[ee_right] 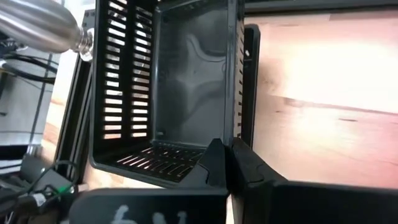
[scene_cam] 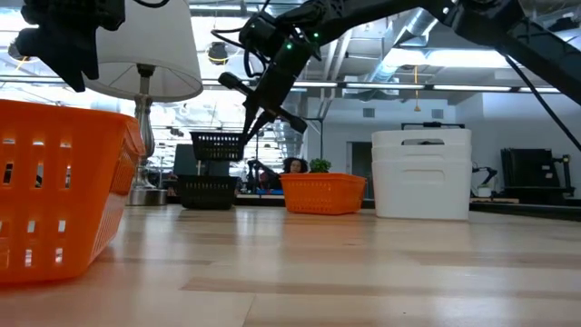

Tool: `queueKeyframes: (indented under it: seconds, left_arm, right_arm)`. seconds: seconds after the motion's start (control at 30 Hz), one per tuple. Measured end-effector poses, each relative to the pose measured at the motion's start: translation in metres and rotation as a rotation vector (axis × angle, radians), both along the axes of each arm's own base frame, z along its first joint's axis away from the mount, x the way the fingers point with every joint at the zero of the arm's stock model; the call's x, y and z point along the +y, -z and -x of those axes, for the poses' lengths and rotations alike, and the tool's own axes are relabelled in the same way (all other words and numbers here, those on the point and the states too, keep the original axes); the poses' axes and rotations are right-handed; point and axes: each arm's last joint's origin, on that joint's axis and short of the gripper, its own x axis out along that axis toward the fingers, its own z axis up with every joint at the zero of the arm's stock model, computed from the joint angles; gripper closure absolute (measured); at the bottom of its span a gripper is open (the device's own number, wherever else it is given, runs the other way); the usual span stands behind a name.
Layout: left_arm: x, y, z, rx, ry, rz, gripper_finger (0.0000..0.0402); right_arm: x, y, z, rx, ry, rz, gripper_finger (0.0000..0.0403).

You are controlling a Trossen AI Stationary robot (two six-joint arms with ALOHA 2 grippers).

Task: Stack baskets by color
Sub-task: Stack the black basket on top of the stacked black bin

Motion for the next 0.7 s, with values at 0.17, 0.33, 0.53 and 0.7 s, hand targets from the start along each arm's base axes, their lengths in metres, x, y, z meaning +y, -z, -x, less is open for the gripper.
queueKeyframes:
  seconds: [0.17, 0.33, 0.53, 0.7]
  left_arm:
    - [0.000, 0.000, 0.000, 0.000, 0.000, 0.000, 0.0168]
    - [0.000, 0.000, 0.000, -0.004, -0.004, -0.012, 0.0168]
    - [0.001, 0.000, 0.000, -0.006, -0.007, -0.019, 0.0168]
    - [0.000, 0.000, 0.000, -0.005, -0.008, -0.014, 0.0168]
  right_arm:
    - [0.005, 0.000, -0.001, 0.003, 0.007, 0.015, 0.0400]
    - [0.013, -0.001, -0.004, 0.007, 0.027, 0.047, 0.0397]
    - [0.022, 0.025, -0.014, 0.049, -0.001, 0.036, 0.0396]
    - [0.025, 0.030, -0.019, 0.036, -0.009, 0.040, 0.0395]
